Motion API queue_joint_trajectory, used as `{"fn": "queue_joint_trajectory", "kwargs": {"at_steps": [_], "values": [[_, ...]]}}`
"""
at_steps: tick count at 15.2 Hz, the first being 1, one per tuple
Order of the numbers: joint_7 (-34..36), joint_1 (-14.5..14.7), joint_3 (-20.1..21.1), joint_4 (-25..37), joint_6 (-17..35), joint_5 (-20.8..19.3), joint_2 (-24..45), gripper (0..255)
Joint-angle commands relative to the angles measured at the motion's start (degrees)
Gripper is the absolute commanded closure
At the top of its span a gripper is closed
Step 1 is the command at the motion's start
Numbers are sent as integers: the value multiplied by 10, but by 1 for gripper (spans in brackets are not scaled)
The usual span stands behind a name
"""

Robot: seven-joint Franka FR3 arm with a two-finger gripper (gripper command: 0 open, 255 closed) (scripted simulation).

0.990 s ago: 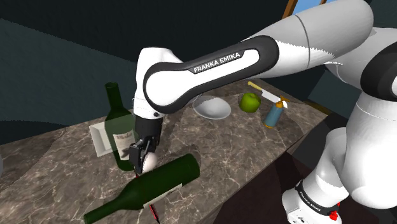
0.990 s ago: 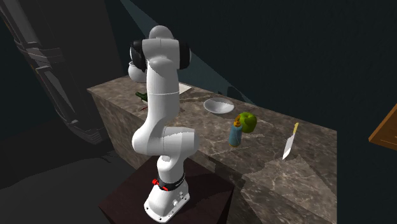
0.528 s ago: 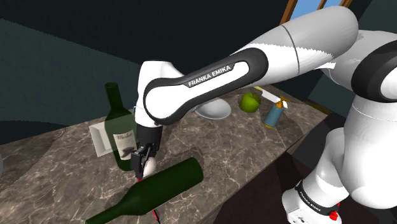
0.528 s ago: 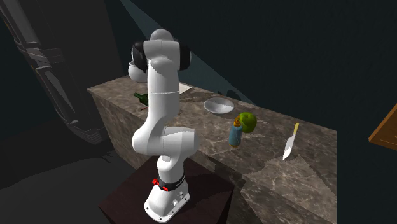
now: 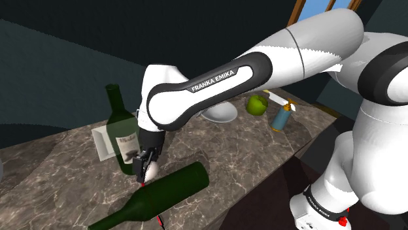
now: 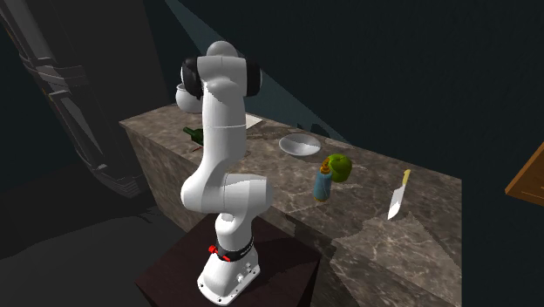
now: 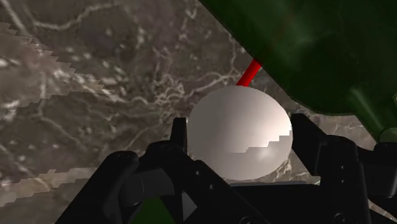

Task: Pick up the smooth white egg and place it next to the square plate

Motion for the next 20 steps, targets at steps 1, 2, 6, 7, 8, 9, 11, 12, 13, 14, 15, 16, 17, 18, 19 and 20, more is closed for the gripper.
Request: {"fn": "queue_joint_trajectory", "kwargs": {"at_steps": [1,2,6,7,8,9,11,12,13,14,15,16,17,18,19,20], "values": [[2,2,1,-8,-8,-1,11,255],[2,2,1,-7,-8,-1,11,255],[2,0,-1,8,-11,-4,23,0],[6,3,0,11,-11,-5,24,0],[2,1,1,-8,-8,-1,11,0],[3,-2,-1,-2,-23,-2,1,0],[5,-10,-5,10,-56,-6,-17,0],[6,-13,-7,16,-69,-7,-23,0],[6,-13,-7,16,-69,-7,-23,0],[6,-13,-7,16,-69,-7,-23,0],[6,-13,-7,16,-69,-7,-23,0],[6,-13,-7,16,-69,-7,-23,0],[6,-13,-7,16,-69,-7,-23,0],[6,-13,-7,16,-69,-7,-23,0],[6,-13,-7,16,-69,-7,-23,0],[6,-13,-7,16,-69,-7,-23,0]]}}
